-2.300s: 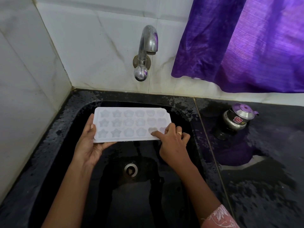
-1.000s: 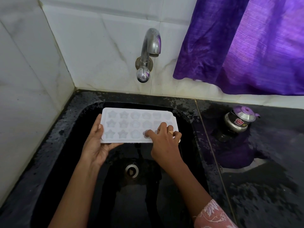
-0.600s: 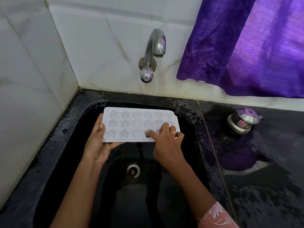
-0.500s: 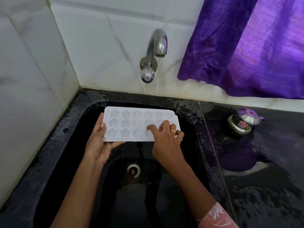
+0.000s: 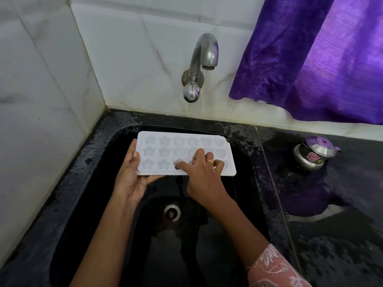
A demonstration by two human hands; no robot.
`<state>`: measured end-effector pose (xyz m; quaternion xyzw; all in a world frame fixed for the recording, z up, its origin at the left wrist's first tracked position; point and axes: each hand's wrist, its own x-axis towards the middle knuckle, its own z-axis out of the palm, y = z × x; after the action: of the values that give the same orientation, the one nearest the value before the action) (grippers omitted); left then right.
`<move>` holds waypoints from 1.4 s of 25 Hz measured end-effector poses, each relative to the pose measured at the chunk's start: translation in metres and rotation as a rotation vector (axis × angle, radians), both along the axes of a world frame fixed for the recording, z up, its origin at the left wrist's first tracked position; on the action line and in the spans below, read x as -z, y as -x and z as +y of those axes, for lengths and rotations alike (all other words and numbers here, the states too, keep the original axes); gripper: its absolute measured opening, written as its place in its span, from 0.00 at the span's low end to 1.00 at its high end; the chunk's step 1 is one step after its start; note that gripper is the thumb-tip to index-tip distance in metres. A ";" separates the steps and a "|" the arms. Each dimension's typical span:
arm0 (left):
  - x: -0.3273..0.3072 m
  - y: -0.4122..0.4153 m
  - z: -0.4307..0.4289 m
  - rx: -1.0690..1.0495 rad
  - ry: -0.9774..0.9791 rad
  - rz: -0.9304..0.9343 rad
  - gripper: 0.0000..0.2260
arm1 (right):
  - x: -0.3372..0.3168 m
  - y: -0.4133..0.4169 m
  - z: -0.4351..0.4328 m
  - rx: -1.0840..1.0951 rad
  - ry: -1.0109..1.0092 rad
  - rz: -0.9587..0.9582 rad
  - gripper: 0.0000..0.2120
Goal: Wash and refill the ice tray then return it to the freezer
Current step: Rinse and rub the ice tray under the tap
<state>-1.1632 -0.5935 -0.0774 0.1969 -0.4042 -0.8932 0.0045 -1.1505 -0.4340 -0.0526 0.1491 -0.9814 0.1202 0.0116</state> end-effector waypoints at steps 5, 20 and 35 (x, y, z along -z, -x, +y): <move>0.001 -0.001 -0.002 -0.013 -0.007 0.000 0.18 | 0.002 -0.002 0.001 0.012 -0.044 0.019 0.26; 0.001 0.000 -0.003 -0.001 -0.001 0.008 0.18 | 0.003 -0.003 0.000 0.006 -0.024 -0.002 0.27; 0.005 -0.003 0.004 0.011 -0.022 0.002 0.17 | -0.004 0.003 -0.024 -0.111 -0.040 -0.008 0.24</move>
<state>-1.1598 -0.5899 -0.0821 0.1939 -0.3953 -0.8978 -0.0025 -1.1531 -0.4579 -0.0486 0.2029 -0.9739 0.1015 -0.0021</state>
